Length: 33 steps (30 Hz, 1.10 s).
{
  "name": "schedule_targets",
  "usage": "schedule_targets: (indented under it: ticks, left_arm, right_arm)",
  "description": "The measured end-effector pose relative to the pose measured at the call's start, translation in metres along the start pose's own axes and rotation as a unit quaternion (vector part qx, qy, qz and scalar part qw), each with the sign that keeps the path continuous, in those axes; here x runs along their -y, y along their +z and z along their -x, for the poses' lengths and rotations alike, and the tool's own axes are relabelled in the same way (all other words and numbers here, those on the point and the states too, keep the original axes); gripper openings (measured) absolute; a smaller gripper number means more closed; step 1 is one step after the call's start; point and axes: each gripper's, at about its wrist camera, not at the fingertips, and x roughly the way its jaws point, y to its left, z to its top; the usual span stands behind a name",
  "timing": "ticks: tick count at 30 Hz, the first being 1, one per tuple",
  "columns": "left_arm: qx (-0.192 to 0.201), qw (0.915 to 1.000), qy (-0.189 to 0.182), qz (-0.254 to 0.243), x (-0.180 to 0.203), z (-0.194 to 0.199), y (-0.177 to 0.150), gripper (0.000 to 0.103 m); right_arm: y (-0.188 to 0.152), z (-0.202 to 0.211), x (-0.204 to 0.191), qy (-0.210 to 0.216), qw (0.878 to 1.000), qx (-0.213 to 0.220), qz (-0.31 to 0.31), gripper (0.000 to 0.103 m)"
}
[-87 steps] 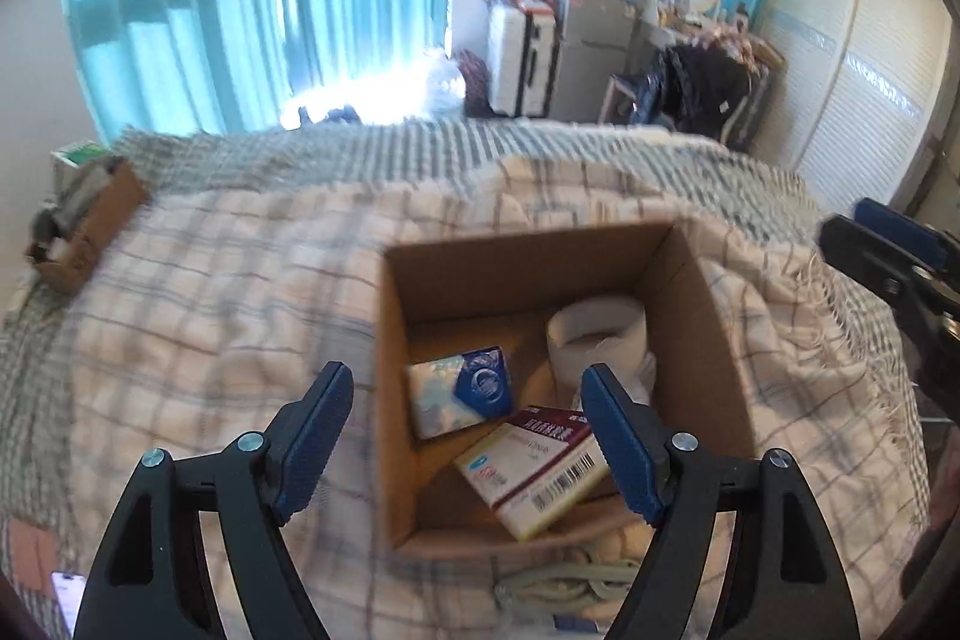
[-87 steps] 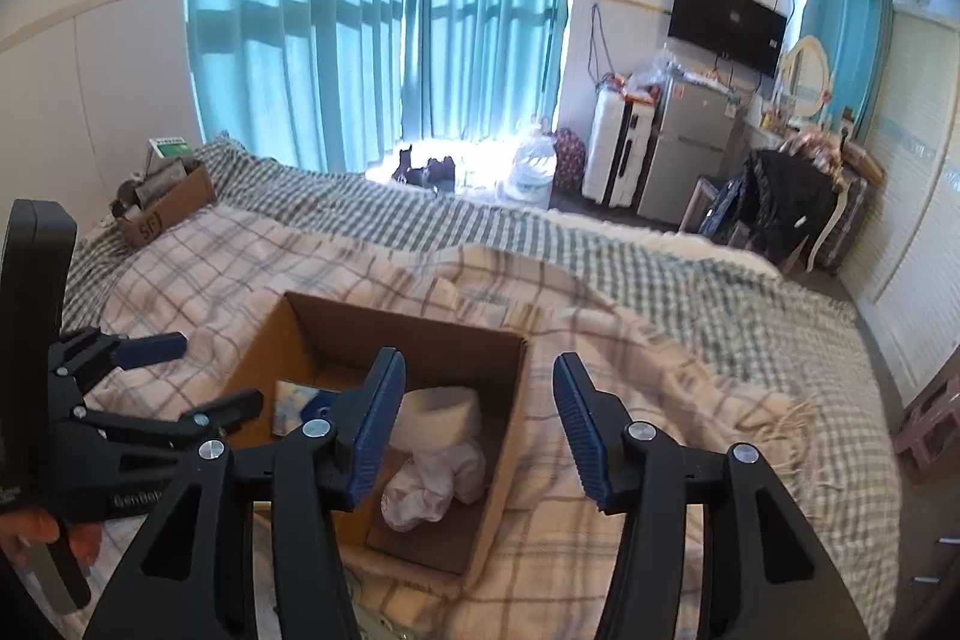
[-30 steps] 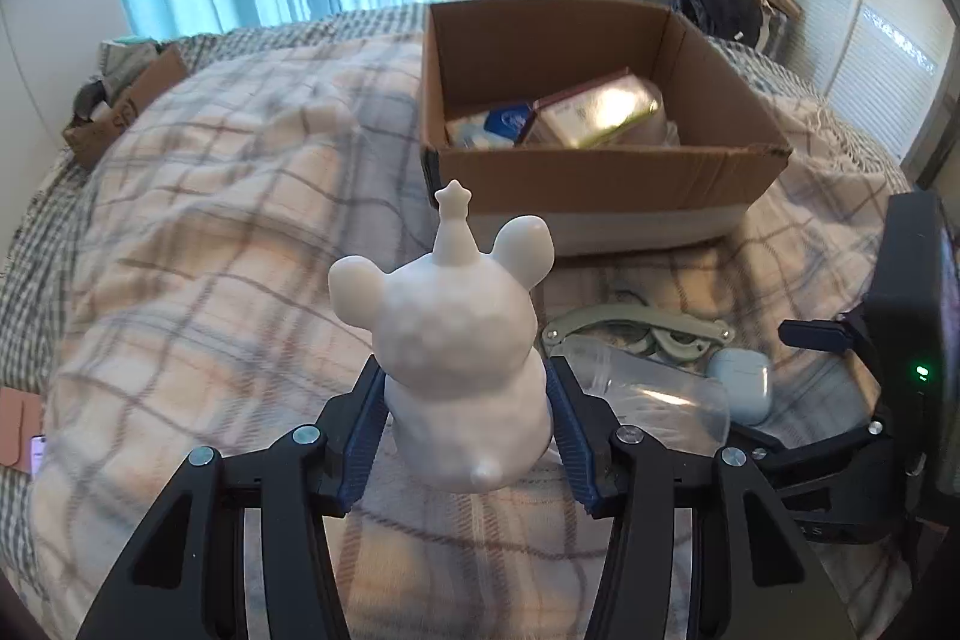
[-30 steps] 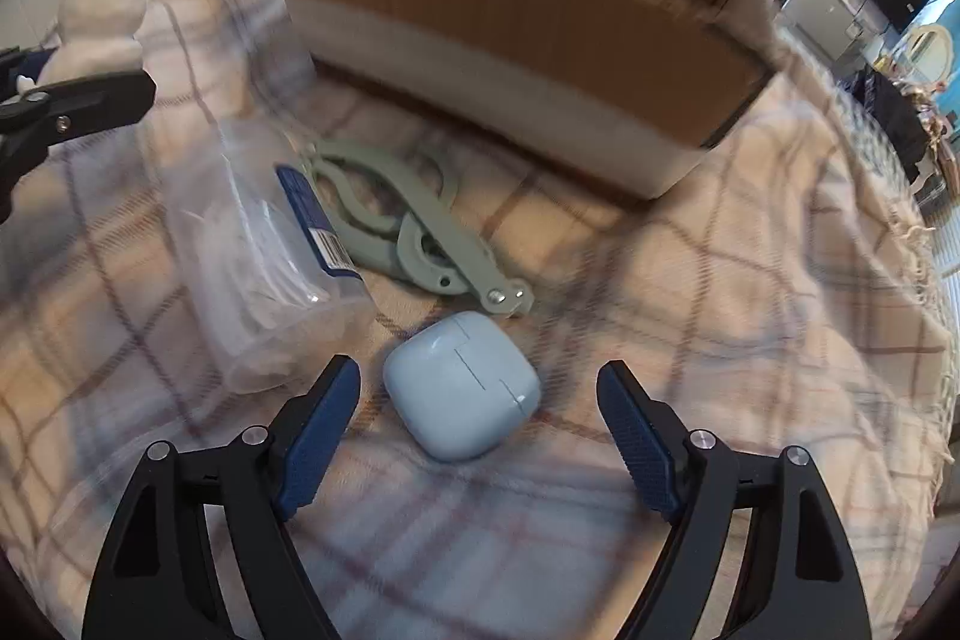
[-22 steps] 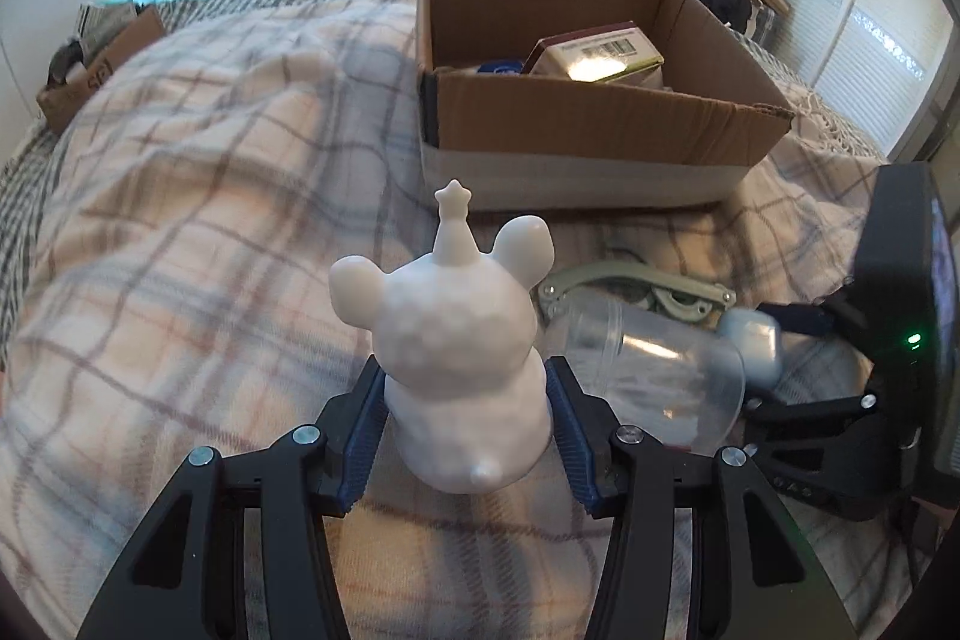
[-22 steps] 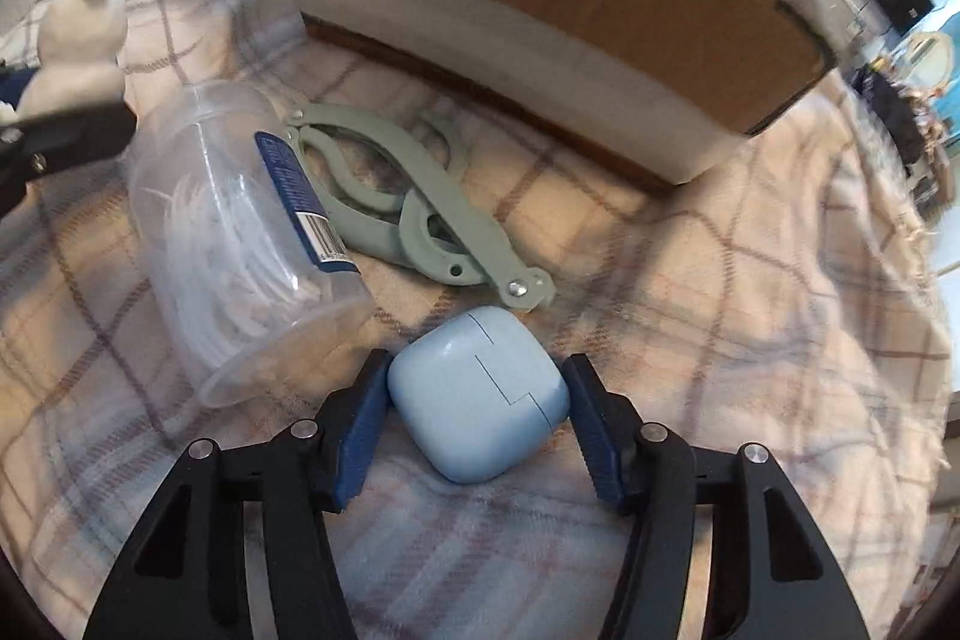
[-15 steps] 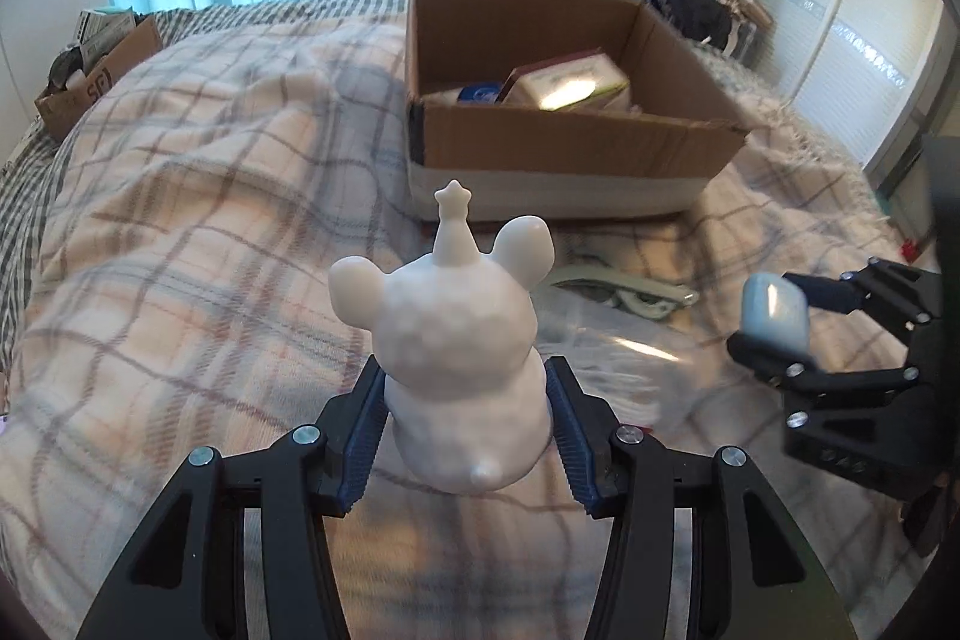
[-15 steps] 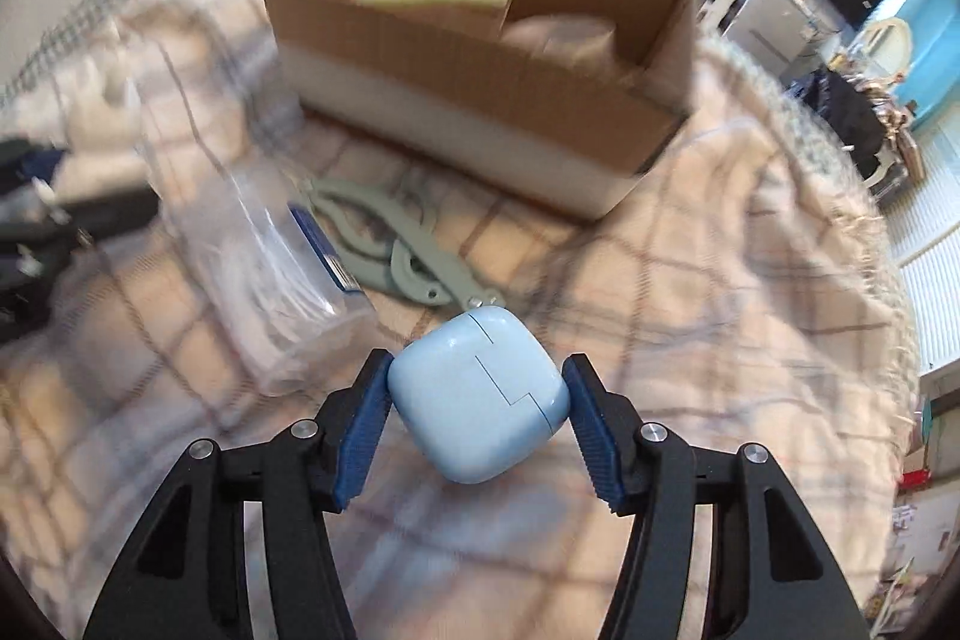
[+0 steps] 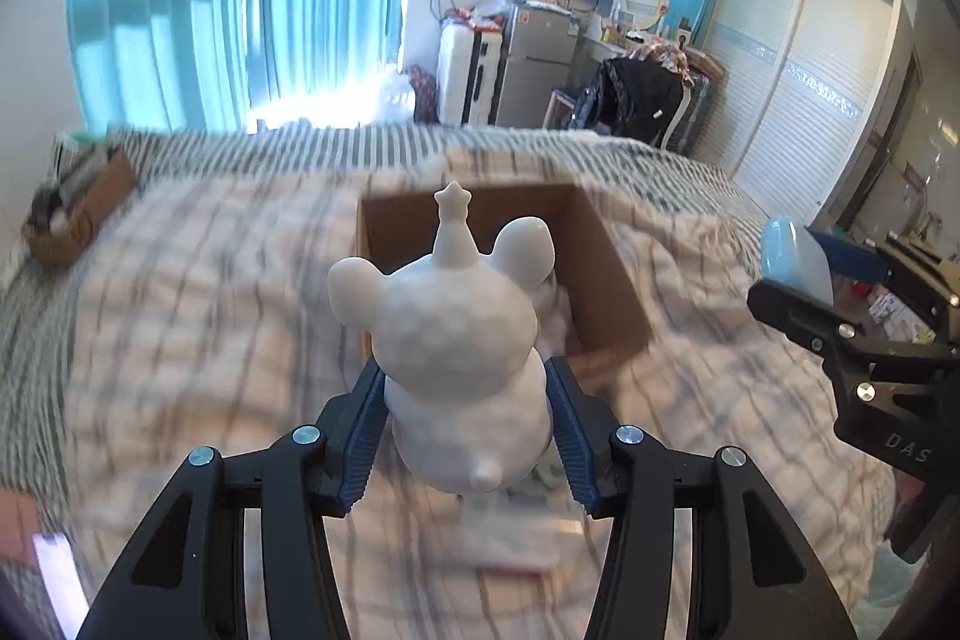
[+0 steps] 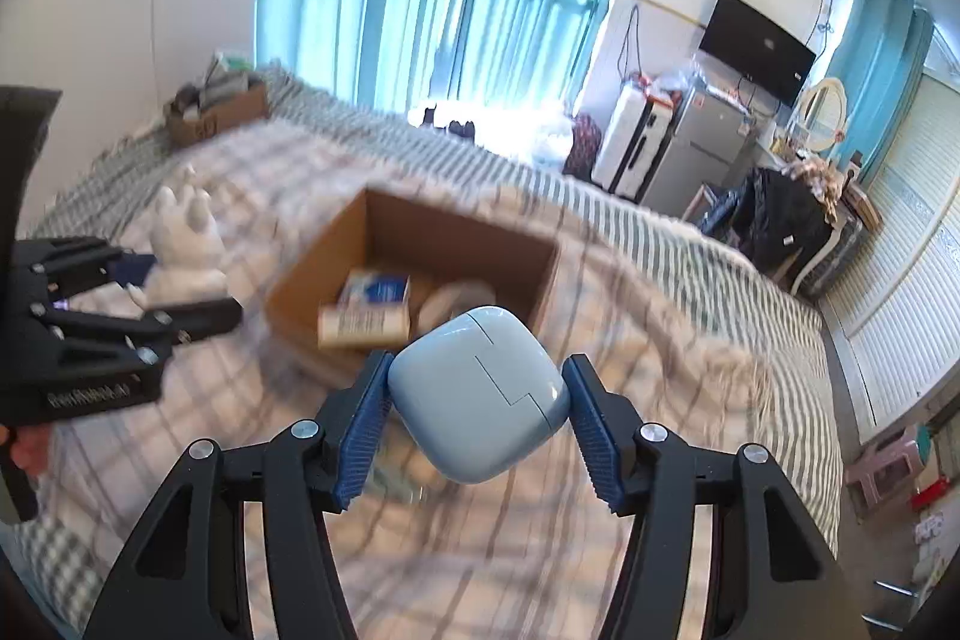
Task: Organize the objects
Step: 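Lower the figurine and earbud case into the cardboard box and open both tools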
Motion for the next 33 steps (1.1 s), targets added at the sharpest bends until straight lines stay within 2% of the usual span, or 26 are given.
schedule_targets:
  ticks: [5,9,14,20,23,25,26,27,33]
  left_arm:
    - [-0.017,0.9997,-0.007,-0.015,0.001,-0.041,0.042,0.053]
    - [-0.046,0.9983,-0.002,-0.037,0.003,-0.088,0.057,0.053]
    - [-0.084,0.9956,-0.019,-0.038,-0.005,-0.150,0.056,0.053]
    - [-0.104,0.9936,-0.009,-0.042,-0.016,-0.193,0.043,0.053]
    - [-0.107,0.9937,-0.010,-0.031,-0.021,-0.197,0.041,0.054]
    - [-0.111,0.9934,-0.010,-0.027,-0.018,-0.191,0.040,0.060]
    - [-0.107,0.9938,-0.007,-0.028,-0.017,-0.185,0.040,0.068]
    - [-0.102,0.9944,-0.002,-0.028,-0.014,-0.179,0.043,0.075]
    - [-0.059,0.9977,0.018,-0.027,-0.004,-0.115,0.045,0.085]
  right_arm:
    - [0.044,-0.032,0.017,0.006,1.000,0.016,-0.014,0.057]
    - [0.062,-0.078,0.035,0.011,0.999,0.008,-0.030,0.057]
    - [0.063,-0.139,0.040,0.030,0.999,-0.016,-0.036,0.057]
    - [0.049,-0.190,0.034,0.039,0.998,-0.029,-0.035,0.057]
    - [0.042,-0.198,0.036,0.048,0.998,-0.028,-0.041,0.058]
    - [0.041,-0.192,0.038,0.040,0.998,-0.015,-0.040,0.064]
    - [0.042,-0.185,0.040,0.038,0.998,-0.009,-0.042,0.068]
    - [0.043,-0.179,0.042,0.039,0.998,-0.004,-0.044,0.069]
    - [0.049,-0.108,0.050,0.025,0.998,0.030,-0.039,0.073]
